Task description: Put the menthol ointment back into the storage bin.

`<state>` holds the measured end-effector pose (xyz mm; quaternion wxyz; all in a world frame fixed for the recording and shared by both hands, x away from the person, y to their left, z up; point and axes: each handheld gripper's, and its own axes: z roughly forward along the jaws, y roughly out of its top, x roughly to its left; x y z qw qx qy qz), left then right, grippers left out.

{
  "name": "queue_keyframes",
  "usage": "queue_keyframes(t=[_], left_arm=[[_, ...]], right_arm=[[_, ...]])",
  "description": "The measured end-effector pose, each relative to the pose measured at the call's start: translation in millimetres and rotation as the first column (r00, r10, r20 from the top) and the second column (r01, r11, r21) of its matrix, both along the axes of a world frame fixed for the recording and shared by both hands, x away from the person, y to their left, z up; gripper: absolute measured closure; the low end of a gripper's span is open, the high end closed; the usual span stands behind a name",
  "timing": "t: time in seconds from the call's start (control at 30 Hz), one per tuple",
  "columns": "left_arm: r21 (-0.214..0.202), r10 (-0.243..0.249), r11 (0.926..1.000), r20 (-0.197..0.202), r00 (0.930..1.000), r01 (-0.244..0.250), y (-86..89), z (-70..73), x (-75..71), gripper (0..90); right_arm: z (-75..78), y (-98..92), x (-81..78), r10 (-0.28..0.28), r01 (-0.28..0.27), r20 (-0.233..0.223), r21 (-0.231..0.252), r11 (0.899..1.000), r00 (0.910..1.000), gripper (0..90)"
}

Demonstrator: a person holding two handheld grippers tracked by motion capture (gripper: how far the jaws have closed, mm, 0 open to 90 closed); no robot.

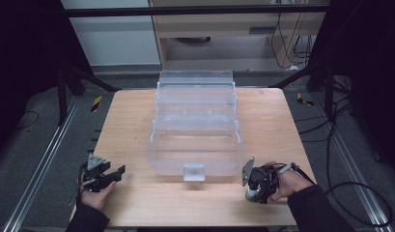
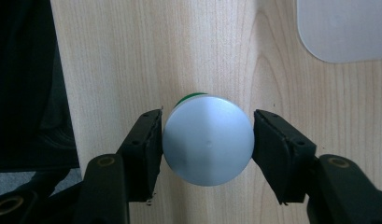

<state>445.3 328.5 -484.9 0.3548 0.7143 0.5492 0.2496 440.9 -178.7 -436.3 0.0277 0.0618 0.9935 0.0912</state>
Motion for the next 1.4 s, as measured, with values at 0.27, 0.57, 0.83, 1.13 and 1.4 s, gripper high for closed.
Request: queue_keyframes(t=[0.27,0.57,0.83,1.13,1.4], left_arm=[[0.001,0.001,1.0,-0.004,1.0,-0.001,-0.4,-0.2,0.3,35.4],[0.01,0.003,0.9999,-0.007,1.0,-0.003,-1.7,-0.6,0.4,35.3],[0.019,-0.001,0.9998,-0.015,0.9999,0.001,-3.1,-1.8,1.4,35.4],[0.019,-0.007,0.9998,-0.01,0.9999,0.008,-3.0,-1.5,0.9,35.4],[0.02,-0.009,0.9998,-0.012,0.9999,0.01,-3.4,-1.6,1.2,35.4]], right_arm=[[-0.7,0.7,0.4,0.001,-0.001,-0.012,-0.006,1.0,0.9999,49.9],[5.4,2.3,1.6,-0.009,0.009,-0.015,-0.011,1.0,0.9999,50.2],[21.8,-0.5,0.6,-0.029,0.029,-0.007,0.009,1.0,0.9996,50.3],[38.0,-6.3,3.4,-0.06,0.059,0.019,0.038,0.998,0.9981,50.4],[50.7,-7.1,3.8,-0.087,0.086,0.02,0.053,0.995,0.996,50.4]])
